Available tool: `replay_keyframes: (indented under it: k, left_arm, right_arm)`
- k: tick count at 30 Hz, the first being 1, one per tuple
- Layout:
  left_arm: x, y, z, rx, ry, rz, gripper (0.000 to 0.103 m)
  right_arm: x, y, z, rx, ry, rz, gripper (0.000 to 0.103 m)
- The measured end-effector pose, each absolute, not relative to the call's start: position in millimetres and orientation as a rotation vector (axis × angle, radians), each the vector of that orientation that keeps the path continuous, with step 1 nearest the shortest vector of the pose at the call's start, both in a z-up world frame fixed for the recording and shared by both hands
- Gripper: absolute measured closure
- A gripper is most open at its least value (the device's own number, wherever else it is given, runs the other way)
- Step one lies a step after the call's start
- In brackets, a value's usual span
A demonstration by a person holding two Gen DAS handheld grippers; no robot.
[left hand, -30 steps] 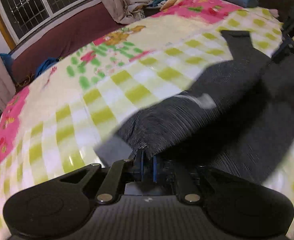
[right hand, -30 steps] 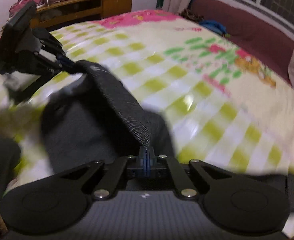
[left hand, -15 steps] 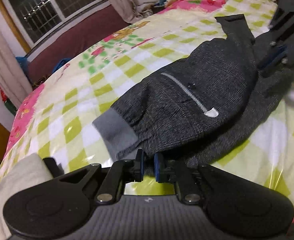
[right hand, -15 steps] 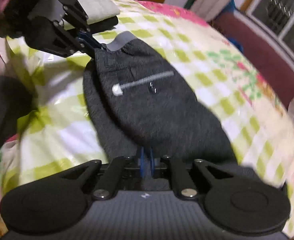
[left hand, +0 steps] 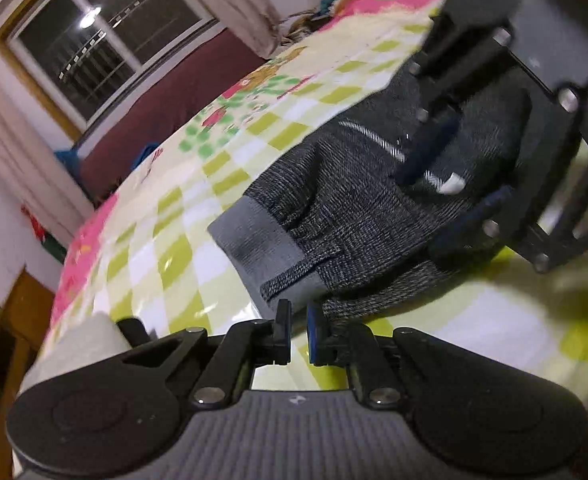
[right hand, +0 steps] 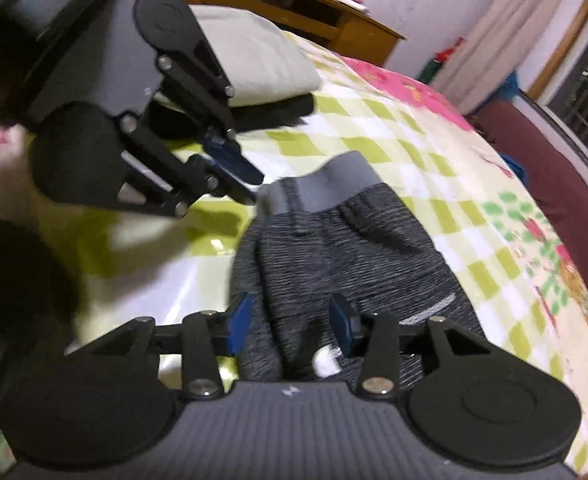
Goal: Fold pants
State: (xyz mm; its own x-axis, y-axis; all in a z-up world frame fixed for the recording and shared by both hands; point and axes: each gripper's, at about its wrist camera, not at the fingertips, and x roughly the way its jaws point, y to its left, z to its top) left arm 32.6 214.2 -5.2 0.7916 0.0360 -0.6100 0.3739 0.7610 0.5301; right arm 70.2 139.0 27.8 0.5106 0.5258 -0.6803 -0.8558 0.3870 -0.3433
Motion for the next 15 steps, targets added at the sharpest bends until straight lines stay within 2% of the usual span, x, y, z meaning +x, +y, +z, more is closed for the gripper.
replay_keyframes:
  k: [2, 3, 5, 14, 15]
  left_arm:
    - [40, 214, -11, 0.721, 0.638, -0.203, 0.077]
    - [43, 214, -12, 0.727, 0.637, -0.206, 0.077]
    - [45, 216, -11, 0.743, 0.624, -0.204, 0.074]
    - [32, 237, 18, 0.586, 0.526, -0.15, 0.075]
    - [33, 235, 17, 0.574, 0.53, -0.165, 0.075]
  right_arm:
    - [80, 141, 28, -0.682, 0.572, 0.921, 0.078]
    - [84, 141, 29, -0.646, 0.606, 0.927, 0.091]
    - [86, 145, 30, -0.63, 0.618, 0.912, 0.092]
    - [86, 153, 45, -0.465, 0.68, 0.93, 0.094]
    - [83, 157, 41, -0.454, 0.693, 0.97, 0.102]
